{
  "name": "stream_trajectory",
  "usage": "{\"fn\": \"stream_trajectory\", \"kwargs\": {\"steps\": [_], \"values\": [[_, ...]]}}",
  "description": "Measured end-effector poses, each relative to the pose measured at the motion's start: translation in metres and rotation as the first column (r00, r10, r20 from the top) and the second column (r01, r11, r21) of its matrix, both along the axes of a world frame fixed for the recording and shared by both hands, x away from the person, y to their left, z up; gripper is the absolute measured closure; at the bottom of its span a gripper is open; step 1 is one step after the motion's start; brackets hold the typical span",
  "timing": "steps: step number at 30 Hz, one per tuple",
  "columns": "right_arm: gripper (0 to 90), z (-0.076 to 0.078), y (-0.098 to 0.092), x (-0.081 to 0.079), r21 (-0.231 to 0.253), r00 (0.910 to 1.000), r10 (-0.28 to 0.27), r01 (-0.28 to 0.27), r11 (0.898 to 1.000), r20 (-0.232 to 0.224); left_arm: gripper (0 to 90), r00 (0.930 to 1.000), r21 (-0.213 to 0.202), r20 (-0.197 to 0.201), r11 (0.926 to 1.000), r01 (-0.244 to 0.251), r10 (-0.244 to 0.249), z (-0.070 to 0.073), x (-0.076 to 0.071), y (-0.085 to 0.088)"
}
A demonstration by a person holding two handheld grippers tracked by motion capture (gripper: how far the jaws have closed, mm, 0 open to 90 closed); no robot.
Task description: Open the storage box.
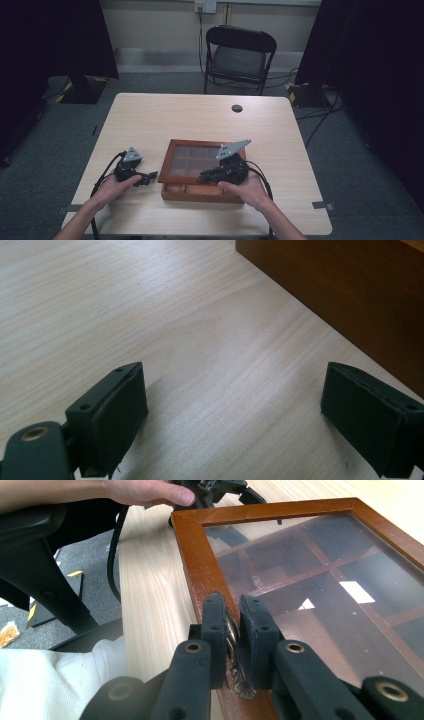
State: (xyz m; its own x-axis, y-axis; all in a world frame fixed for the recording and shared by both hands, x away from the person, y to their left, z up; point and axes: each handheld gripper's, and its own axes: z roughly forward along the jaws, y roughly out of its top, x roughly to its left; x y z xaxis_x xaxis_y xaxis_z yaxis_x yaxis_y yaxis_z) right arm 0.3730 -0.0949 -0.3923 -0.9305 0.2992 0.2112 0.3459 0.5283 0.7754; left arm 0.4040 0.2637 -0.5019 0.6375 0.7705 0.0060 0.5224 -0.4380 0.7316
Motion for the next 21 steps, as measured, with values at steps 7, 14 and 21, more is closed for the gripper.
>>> {"fn": "stream_trajectory", "kwargs": {"steps": [7,14,21], "values": [[82.4,0.006,0.000,0.002,0.000,0.9999,-0.010,0.010,1.000,-0.004,10.5,1.0000,0.001,0.000,1.0000,0.001,-0.001,0.000,0.000,0.000],[82.2,0.011,0.001,0.003,-0.008,0.9996,-0.026,0.026,1.000,-0.011,10.5,1.0000,0.001,0.001,1.0000,0.001,-0.001,0.000,0.000,0.000],[82.3,0.017,-0.001,0.007,0.000,0.9997,-0.019,0.019,1.000,-0.015,10.5,1.0000,-0.003,-0.003,1.0000,-0.001,0.001,0.000,0.000,0.000]]}}
